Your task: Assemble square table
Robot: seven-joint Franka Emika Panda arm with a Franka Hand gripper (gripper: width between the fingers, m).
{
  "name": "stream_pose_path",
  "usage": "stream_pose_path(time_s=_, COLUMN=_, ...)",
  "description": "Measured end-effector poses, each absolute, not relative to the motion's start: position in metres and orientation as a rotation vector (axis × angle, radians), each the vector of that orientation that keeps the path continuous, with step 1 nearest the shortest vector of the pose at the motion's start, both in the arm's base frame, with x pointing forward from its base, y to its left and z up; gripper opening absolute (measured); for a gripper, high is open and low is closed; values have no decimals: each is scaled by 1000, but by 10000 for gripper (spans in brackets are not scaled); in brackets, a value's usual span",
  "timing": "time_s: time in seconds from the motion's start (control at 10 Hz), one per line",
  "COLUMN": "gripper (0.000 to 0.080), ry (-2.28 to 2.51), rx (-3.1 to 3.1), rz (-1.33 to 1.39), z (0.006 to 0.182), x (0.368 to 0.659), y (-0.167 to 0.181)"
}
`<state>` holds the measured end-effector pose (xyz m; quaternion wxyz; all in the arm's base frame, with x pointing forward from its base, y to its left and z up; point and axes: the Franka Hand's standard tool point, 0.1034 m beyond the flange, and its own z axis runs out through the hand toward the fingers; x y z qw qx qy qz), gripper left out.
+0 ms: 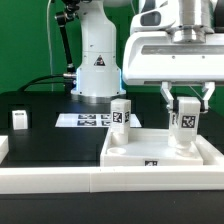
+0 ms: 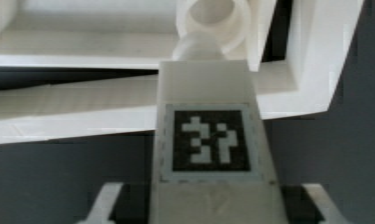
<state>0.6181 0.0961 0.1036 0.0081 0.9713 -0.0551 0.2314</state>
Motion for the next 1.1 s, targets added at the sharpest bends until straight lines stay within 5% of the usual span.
stream_pose_path(time_s=1.1, gripper=290, ry=-111, rx=3014, rz=818, z=101, x=607, y=110)
